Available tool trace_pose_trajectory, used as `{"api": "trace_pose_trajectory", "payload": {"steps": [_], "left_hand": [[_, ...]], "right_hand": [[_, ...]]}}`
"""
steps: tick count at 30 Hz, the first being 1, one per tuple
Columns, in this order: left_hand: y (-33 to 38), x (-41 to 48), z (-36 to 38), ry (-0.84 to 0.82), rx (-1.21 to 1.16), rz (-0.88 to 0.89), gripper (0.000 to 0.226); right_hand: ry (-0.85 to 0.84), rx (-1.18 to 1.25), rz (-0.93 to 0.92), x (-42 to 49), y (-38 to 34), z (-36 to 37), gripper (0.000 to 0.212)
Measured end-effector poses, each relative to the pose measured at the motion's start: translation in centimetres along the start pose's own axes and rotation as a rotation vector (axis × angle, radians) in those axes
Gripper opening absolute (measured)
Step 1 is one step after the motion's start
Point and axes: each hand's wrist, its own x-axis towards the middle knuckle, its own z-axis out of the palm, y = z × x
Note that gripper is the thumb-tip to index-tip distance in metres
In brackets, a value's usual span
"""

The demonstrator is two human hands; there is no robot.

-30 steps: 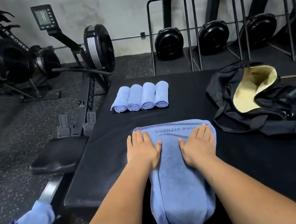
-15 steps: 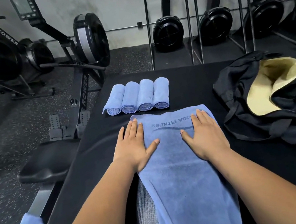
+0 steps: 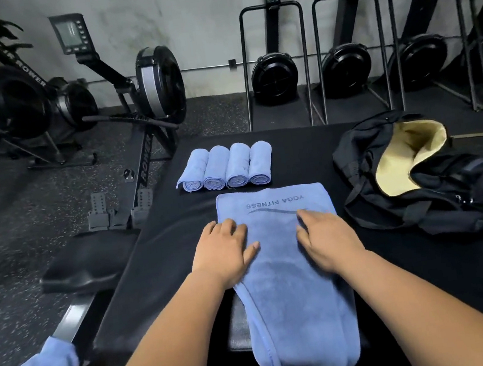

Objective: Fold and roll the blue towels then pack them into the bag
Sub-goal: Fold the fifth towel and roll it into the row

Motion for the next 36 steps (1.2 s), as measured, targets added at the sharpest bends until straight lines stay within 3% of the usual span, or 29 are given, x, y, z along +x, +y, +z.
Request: {"api": "trace_pose_trajectory", "payload": {"steps": [2,5,12,18,22,24,28,31,33,36], "left_hand": [[0.8,-1.3,-0.6,-0.083,-0.066,-0.041,0.085],[1.6,-3.6,-1.6,-0.086,-0.142,-0.079,0.096],[3.0,-11.1,-2.4,-0.028,-0.143,0.100,0.079],[4.0,-15.2,-2.2,0.119,-0.185,0.243,0.062],[4.6,-16.9,-1.7,0.174,-0.152,0.348,0.049],[4.9,-17.5,-1.3,0.194,-0.157,0.320,0.044],[5.2,-18.0,-1.1,0.304,-0.269,0.257,0.023],[4.6,-17.5,-1.6,0.400,-0.309,0.231,0.024],[4.1,-16.6,-2.6,0.460,-0.366,0.141,0.025],[3.4,-14.4,-4.8,0.556,-0.437,-0.110,0.016]], "right_hand": [[-0.071,-0.004,-0.055,-1.5,0.3,-1.0,0.058],[-0.100,-0.025,-0.116,-4.4,0.6,-2.0,0.065],[-0.115,-0.075,-0.206,-11.2,0.9,-2.5,0.094],[0.018,-0.024,-0.259,-16.2,0.9,-1.8,0.072],[0.023,-0.052,-0.383,-19.3,1.0,-1.6,0.075],[0.027,-0.071,-0.415,-20.0,1.5,-1.1,0.068],[0.121,-0.035,-0.467,-20.2,1.5,-1.2,0.035],[0.212,-0.004,-0.507,-19.7,1.5,-1.6,0.025],[0.289,0.051,-0.415,-18.4,1.5,-2.4,0.023],[0.428,0.207,-0.126,-15.2,1.3,-4.2,0.022]]}}
